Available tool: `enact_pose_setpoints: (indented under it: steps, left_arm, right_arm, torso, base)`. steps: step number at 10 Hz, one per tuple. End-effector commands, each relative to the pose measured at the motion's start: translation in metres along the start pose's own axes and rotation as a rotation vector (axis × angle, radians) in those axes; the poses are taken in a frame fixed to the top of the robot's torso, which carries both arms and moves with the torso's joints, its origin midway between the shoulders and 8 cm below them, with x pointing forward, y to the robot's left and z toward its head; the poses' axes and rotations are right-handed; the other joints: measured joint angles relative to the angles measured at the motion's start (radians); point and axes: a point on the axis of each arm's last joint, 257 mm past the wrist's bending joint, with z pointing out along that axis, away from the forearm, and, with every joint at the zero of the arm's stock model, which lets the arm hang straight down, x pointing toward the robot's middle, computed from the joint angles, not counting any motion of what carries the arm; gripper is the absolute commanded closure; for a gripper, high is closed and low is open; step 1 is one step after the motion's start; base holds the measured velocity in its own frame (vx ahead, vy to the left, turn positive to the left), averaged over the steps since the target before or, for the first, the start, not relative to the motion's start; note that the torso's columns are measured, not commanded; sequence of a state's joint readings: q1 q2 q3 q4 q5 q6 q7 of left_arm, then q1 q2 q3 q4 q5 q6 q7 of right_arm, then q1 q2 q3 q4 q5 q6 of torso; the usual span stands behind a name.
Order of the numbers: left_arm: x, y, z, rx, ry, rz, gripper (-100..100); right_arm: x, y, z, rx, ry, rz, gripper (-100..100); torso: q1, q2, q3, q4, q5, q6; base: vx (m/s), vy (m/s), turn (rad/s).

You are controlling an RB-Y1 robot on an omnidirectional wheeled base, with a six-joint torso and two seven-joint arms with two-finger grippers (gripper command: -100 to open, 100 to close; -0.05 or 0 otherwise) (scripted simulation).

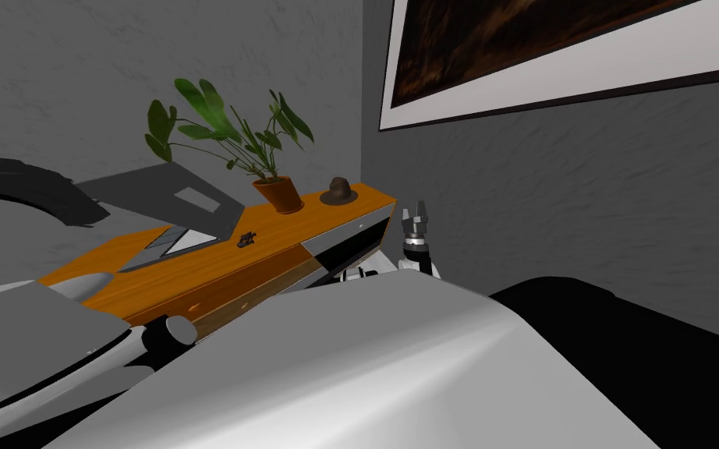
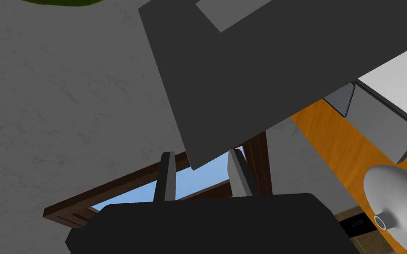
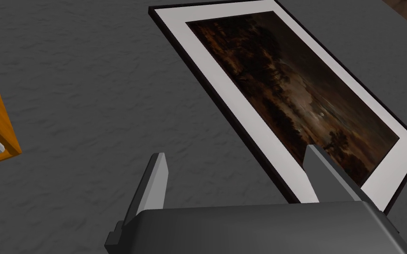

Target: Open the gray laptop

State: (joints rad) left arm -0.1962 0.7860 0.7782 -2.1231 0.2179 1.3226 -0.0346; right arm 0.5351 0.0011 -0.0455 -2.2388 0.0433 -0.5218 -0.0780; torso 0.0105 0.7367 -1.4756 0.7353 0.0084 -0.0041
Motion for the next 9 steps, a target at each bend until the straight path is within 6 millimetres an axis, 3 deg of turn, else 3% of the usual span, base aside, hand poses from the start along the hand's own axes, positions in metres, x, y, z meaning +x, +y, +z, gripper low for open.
enact_pose_setpoints:
  steps: [1, 2, 3, 4, 7, 8, 9]
  left_arm:
    - [0.002, 0.011, 0.002, -0.048, 0.026, -0.097, 100]
    - [-0.001, 0.004, 0.001, -0.024, 0.015, -0.072, 100]
    - [0.008, -0.023, 0.01, 0.029, 0.036, -0.099, 100]
    - [0.007, -0.026, 0.013, 0.038, 0.037, -0.11, 100]
    - [0.004, 0.001, 0.031, -0.035, 0.034, -0.127, 100]
    - [0.015, -0.03, 0.034, 0.028, 0.054, -0.137, 100]
    - [0.014, -0.031, 0.041, 0.03, 0.055, -0.153, 100]
  right_arm:
    - [0.0, 0.0, 0.0, 0.0, 0.0, 0.0, 0]
    - [0.0, 0.0, 0.0, 0.0, 0.0, 0.0, 0]
    - [0.0, 0.0, 0.0, 0.0, 0.0, 0.0, 0]
    - [0.0, 0.0, 0.0, 0.0, 0.0, 0.0, 0]
    - [0.0, 0.0, 0.0, 0.0, 0.0, 0.0, 0]
    - [0.0, 0.0, 0.0, 0.0, 0.0, 0.0, 0]
    - [0.0, 0.0, 0.0, 0.0, 0.0, 0.0, 0]
  torso:
    - [0.0, -0.001, -0.001, 0.0, -0.001, 0.002]
    - [-0.004, -0.002, -0.001, -0.001, -0.001, 0.004]
    - [-0.008, -0.003, -0.002, -0.001, -0.003, 0.005]
    - [-0.012, 0.0, -0.002, 0.001, -0.008, 0.007]
    - [-0.01, -0.003, -0.003, 0.001, -0.008, 0.004]
    - [-0.01, -0.002, -0.003, 0.001, -0.008, 0.004]
    - [-0.012, 0.002, 0.0, 0.003, -0.009, 0.006]
  base:
    - [-0.025, 0.046, -0.043]
    - [-0.012, 0.02, -0.005]
    - [-0.098, 0.007, -0.05]
    - [-0.123, 0.002, -0.079]
    - [-0.022, 0.001, -0.002]
    - [-0.083, -0.018, -0.079]
    - [-0.115, 0.005, -0.067]
